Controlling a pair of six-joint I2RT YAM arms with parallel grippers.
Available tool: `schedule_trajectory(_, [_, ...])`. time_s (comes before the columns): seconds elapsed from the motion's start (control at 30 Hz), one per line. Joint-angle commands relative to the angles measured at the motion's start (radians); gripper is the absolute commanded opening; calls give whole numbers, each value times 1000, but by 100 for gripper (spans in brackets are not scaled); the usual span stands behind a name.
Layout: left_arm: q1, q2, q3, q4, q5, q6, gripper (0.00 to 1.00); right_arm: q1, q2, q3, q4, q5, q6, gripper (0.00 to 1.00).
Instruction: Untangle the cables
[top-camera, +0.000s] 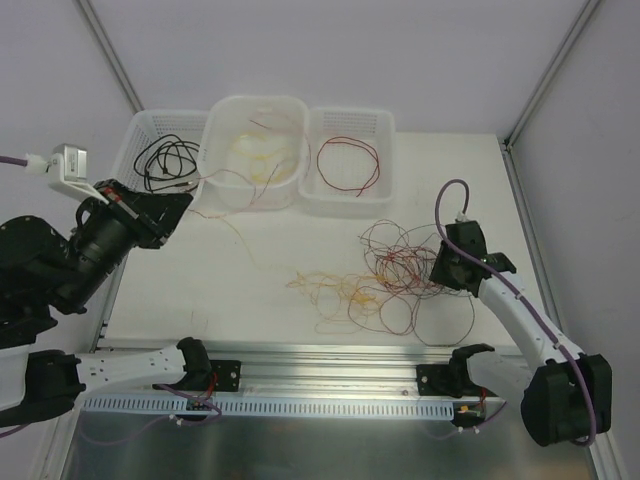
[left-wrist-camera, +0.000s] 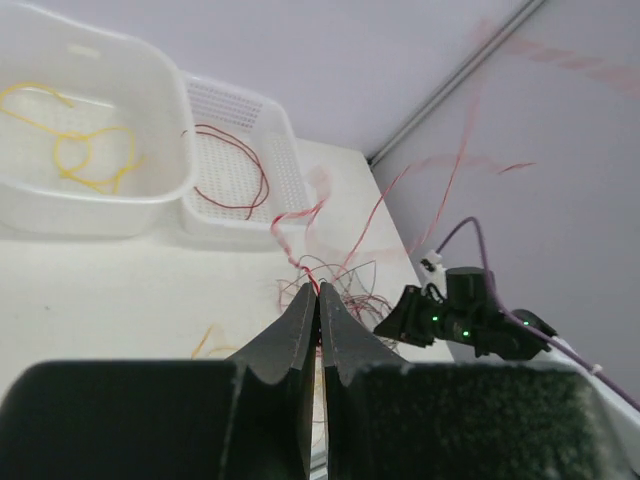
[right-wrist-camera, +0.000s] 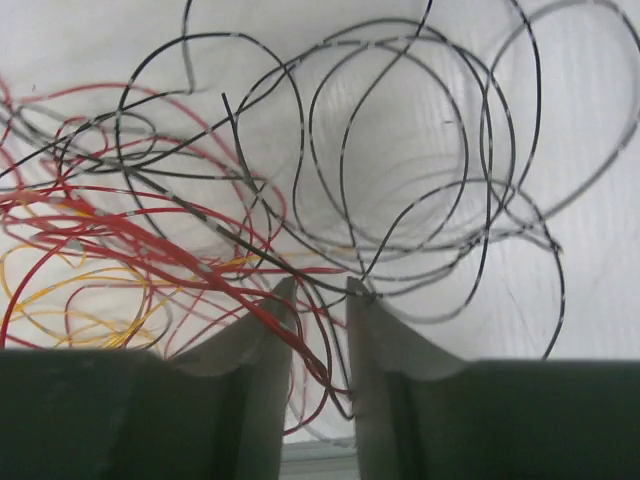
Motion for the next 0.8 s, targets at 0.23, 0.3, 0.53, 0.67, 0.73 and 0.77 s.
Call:
schedule_trajectory(0.23, [-5, 147, -86, -148, -74, 43, 0, 125, -185, 250, -153, -116, -140, 65])
schedule_trajectory(0.3, [-4, 188, -91, -147, -79, 41, 0, 159, -202, 277, -168, -117, -150, 74])
schedule_trajectory(0.53, [15, 297, -45, -124, -27, 92, 0, 214, -313, 290, -202, -123, -167, 84])
schedule_trajectory(0.67, [62, 363, 56, -72, 25, 161, 0, 214, -383, 287, -223, -125, -178, 95])
schedule_trajectory(0.73, [84, 406, 95, -38, 48, 204, 0, 214, -412, 284, -232, -123, -181, 98])
schedule_trajectory(0.77, [99, 423, 133, -24, 61, 219, 0, 214, -444, 279, -235, -125, -180, 100])
